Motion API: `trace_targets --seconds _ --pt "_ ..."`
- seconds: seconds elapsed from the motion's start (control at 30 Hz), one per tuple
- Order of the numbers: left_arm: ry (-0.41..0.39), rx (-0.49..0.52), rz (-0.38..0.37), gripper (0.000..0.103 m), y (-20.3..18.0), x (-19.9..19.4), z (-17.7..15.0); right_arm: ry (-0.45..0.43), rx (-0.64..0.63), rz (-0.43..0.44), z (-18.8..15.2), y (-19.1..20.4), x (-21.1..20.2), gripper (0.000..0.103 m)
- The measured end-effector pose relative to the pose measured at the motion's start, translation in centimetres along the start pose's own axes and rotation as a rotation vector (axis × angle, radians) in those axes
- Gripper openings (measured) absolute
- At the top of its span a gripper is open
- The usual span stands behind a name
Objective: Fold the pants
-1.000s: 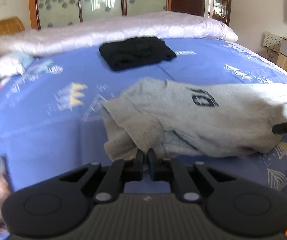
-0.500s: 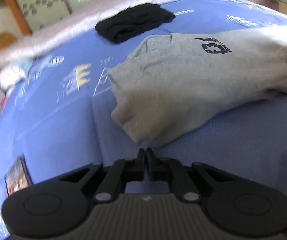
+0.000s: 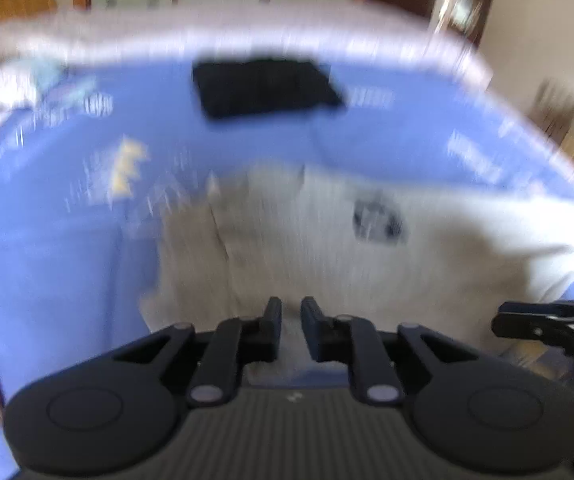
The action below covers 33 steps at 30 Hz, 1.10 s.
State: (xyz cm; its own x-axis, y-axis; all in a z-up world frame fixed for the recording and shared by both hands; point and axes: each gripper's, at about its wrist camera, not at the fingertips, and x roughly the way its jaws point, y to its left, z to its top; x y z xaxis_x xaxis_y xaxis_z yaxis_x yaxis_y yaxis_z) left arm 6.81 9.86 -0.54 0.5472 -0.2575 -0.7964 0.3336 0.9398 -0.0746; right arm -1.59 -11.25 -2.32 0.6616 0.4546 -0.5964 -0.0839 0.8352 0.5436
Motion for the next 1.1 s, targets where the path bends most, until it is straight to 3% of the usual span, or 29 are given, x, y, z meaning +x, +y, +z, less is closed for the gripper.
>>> trace_targets --seconds 0.07,0.1,0.17,0.27,0.33,0.43,0.6,0.73,0.9,1.1 --pt "0.095 -0.002 0.069 0.014 -0.6 2.4 -1.3 0.085 0.002 -0.031 -0.8 -0.2 1.5 0.043" --pt "0.101 -0.002 0.091 0.015 -0.8 2.9 -2.1 0.097 0.000 -0.037 -1.3 -0.4 2.0 0.042" --pt "0.080 -0.003 0.111 0.015 -0.9 2.3 -2.8 0.075 -0.015 -0.024 -1.5 -0.5 1.7 0.042" --pt "0.150 -0.106 0.125 0.015 -0.3 1.4 -2.4 0.073 0.035 -0.001 -1.0 -1.0 0.9 0.042" --pt "0.147 -0.144 0.143 0.019 -0.1 0.3 -2.6 0.038 0.059 0.027 -0.7 -1.3 -0.4 0.042" --pt "0.120 -0.144 0.185 0.035 -0.9 -1.6 -3.3 -0.017 0.037 -0.008 -1.2 -1.8 -3.0 0.043" --pt "0.109 -0.146 0.193 0.035 -3.0 -2.6 -3.8 -0.051 0.147 -0.059 -2.4 -5.2 -6.7 0.043" --pt "0.098 -0.112 0.192 0.041 -5.4 -3.2 -4.0 -0.114 0.228 -0.105 -3.3 -7.6 -9.9 0.043" --pt "0.090 -0.060 0.190 0.042 -8.5 -3.1 -3.8 -0.141 0.328 -0.148 -4.5 -10.4 -11.5 0.044" --pt "0.103 -0.024 0.214 0.044 -10.4 -2.8 -3.9 -0.151 0.373 -0.130 -4.9 -11.6 -11.7 0.044"
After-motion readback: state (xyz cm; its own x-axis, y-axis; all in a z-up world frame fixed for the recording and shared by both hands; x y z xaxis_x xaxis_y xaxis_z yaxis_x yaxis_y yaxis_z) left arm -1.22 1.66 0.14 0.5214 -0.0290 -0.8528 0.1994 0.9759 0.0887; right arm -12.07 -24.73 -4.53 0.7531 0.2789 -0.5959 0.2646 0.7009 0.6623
